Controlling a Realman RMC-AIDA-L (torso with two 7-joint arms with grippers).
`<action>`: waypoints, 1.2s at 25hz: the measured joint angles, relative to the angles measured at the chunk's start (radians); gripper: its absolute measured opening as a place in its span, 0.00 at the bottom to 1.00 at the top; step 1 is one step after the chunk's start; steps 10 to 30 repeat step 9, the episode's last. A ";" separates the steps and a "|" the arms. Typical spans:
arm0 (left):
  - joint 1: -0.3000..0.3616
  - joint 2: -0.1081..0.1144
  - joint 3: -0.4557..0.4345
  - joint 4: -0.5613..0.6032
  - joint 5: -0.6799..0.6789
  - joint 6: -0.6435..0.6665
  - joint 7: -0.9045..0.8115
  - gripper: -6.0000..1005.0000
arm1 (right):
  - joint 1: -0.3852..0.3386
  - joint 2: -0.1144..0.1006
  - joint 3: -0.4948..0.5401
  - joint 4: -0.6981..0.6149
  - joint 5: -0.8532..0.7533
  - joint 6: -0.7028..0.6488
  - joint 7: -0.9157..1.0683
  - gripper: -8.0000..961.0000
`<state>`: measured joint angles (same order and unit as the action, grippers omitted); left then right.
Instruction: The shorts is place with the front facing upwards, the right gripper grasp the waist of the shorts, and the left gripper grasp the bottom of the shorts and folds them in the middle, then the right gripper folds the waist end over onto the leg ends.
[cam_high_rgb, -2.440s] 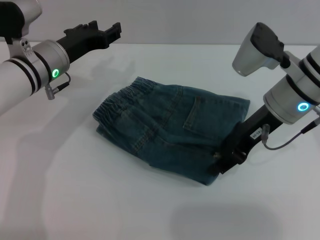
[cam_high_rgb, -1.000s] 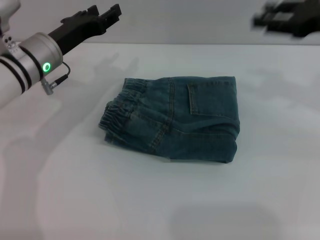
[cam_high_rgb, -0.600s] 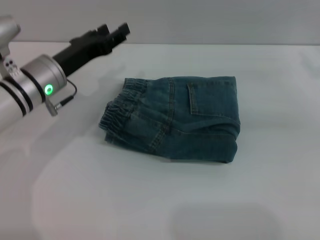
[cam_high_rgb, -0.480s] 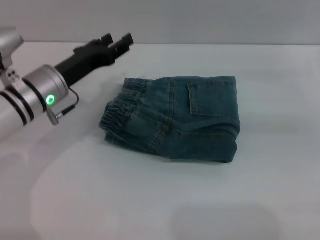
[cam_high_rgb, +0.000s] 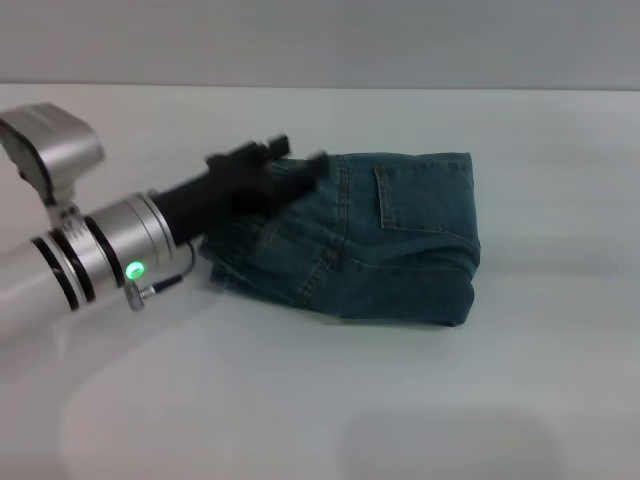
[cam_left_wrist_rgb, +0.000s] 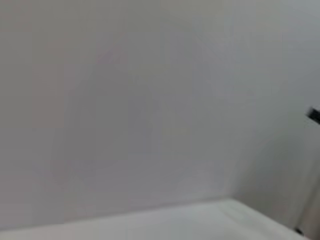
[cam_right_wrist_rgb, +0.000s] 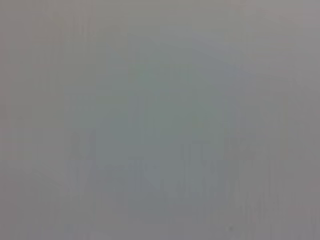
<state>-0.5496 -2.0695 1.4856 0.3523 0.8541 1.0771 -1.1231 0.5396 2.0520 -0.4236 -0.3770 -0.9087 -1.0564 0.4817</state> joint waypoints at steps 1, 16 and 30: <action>0.004 0.000 0.028 0.001 0.000 0.002 0.006 0.68 | 0.000 0.000 0.001 0.000 0.000 0.002 0.002 0.52; 0.011 -0.004 0.104 -0.037 -0.001 -0.077 0.061 0.68 | 0.003 0.007 -0.007 0.002 0.002 0.006 0.006 0.53; 0.011 -0.004 0.104 -0.037 -0.001 -0.077 0.061 0.68 | 0.003 0.007 -0.007 0.002 0.002 0.006 0.006 0.53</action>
